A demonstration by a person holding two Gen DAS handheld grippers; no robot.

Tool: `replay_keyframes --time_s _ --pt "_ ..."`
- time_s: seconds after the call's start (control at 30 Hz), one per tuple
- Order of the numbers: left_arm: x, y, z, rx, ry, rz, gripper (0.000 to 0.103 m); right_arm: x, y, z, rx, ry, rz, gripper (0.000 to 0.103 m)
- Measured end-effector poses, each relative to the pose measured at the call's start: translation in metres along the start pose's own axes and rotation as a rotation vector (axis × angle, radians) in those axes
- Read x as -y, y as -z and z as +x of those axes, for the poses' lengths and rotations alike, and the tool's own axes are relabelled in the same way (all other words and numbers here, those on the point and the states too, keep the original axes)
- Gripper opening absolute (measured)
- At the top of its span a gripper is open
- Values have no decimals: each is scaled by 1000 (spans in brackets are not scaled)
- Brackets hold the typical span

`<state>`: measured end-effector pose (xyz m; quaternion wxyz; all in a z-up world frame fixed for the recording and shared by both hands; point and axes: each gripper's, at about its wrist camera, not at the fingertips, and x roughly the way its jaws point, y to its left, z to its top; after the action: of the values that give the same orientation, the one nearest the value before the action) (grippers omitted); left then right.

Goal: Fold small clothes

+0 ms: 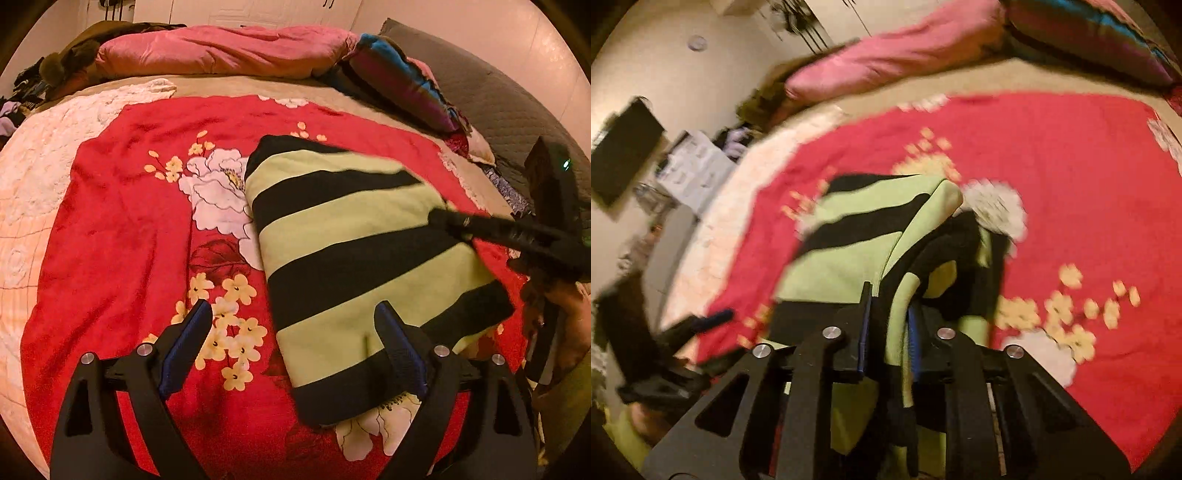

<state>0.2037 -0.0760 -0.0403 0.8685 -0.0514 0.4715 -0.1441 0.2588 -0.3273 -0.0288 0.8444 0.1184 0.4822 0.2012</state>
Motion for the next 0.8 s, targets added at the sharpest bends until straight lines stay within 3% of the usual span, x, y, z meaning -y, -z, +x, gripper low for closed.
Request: replay_keyframes --time_s 0.1,0.17,0.23,0.37,0.43,0.57,0.8 --pt "2 2 7 -21 -2 -1 89 4 12 16 -22 77 -32 26" --pt "4 3 11 -32 -11 10 89 5 17 19 1 108 -33 42" --pt "3 2 13 -37 -16 13 89 11 19 18 19 126 -13 51" --pt "-1 -1 20 -45 -15 -1 91 20 19 15 27 120 9 72" --pt "-3 -4 26 -53 -5 -17 91 29 20 20 -18 75 35 79" --pt "-6 -9 42 -75 27 -44 96 52 23 32 -64 -35 136 81" --pt "-12 -15 69 -106 108 -123 97 65 25 49 -79 -145 169 79"
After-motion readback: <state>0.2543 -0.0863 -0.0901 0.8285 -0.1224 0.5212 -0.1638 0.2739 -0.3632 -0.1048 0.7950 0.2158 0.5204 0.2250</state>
